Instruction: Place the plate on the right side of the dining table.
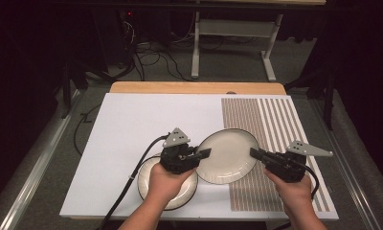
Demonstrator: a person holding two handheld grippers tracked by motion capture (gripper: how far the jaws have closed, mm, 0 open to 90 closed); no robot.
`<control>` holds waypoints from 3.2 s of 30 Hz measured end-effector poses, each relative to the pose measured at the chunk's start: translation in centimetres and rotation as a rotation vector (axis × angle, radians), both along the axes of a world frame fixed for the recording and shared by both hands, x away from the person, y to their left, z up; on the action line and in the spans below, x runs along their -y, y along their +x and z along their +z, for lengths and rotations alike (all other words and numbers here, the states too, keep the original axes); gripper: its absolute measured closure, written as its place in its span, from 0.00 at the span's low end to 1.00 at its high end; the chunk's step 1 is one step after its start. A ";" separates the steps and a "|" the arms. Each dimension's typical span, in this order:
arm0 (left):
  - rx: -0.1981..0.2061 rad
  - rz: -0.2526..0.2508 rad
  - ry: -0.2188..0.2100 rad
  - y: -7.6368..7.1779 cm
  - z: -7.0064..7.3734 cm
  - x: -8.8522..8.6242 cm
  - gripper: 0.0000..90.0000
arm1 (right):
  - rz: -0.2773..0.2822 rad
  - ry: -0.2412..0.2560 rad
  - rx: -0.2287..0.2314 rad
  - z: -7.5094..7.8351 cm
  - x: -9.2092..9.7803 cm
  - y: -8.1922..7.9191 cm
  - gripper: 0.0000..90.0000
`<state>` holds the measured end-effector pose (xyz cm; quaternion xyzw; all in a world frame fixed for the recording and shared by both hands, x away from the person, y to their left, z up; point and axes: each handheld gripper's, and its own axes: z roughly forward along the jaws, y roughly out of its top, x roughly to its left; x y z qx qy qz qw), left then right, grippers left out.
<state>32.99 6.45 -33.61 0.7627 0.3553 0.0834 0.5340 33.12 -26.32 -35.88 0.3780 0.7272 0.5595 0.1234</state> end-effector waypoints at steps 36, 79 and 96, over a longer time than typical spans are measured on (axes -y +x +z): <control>-0.074 -0.034 0.029 3.3 -0.3 7.0 0.81 | -0.153 0.031 -0.004 -0.4 6.2 -0.6 0.98; -0.157 -0.004 0.009 7.0 -2.4 13.1 0.73 | -0.297 0.011 -0.013 -1.4 10.5 0.4 0.98; -0.186 0.022 0.049 8.9 -4.9 14.4 0.71 | -0.336 -0.045 -0.056 -3.3 10.9 2.0 0.98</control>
